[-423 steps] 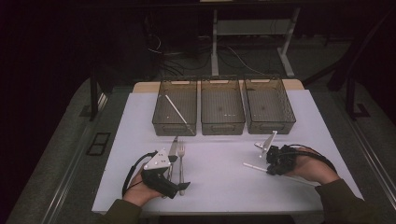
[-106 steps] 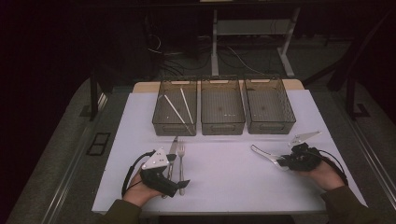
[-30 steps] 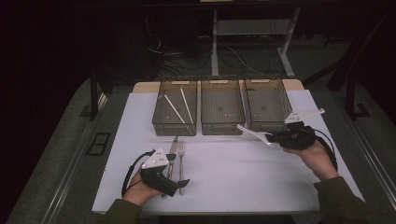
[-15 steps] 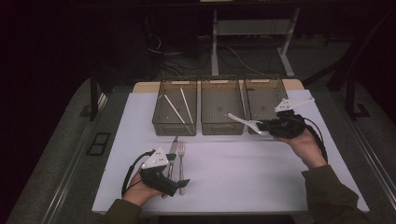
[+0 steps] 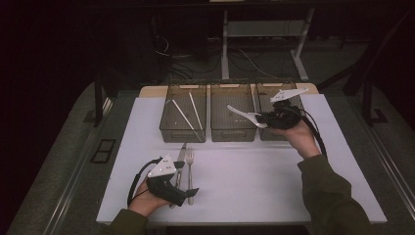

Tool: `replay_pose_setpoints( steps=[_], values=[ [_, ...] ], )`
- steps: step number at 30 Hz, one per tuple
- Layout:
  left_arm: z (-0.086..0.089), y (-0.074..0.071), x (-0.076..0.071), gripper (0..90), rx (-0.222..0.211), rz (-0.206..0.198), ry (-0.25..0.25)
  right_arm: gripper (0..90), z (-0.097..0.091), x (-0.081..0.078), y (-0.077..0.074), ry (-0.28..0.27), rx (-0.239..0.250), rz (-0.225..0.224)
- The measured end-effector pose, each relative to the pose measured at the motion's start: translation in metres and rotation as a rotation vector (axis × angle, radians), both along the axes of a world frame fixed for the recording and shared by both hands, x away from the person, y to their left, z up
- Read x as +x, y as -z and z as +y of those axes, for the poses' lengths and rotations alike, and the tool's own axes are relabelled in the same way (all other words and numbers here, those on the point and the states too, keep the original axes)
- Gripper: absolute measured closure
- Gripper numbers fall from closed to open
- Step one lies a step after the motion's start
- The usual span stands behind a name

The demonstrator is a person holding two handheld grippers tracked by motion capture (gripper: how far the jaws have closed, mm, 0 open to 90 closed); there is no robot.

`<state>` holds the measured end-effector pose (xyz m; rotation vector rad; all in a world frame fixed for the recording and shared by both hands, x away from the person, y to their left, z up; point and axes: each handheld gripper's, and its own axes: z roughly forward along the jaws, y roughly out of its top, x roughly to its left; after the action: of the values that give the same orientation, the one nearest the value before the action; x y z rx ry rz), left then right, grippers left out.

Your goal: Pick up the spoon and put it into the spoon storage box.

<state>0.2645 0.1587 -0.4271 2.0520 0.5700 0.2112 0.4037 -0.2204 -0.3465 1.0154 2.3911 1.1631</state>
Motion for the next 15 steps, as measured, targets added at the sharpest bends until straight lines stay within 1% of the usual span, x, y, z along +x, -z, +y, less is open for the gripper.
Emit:
replay_pose_setpoints(
  steps=[4,8,11,15],
  values=[
    [0.0,0.0,0.0,0.0,0.006,-0.001,0.004,81.3,0.009,0.012,0.005,-0.001,-0.013,0.006],
    [0.0,0.0,0.0,0.0,-0.008,0.003,-0.001,81.3,0.018,0.023,0.012,0.006,-0.036,0.021],
    [0.0,0.0,0.0,0.0,-0.003,0.002,0.002,81.3,0.024,0.029,0.018,0.009,-0.052,0.032],
    [0.0,0.0,0.0,0.0,-0.004,0.002,0.003,81.3,0.031,0.034,0.027,0.006,-0.095,0.049]
  ],
)
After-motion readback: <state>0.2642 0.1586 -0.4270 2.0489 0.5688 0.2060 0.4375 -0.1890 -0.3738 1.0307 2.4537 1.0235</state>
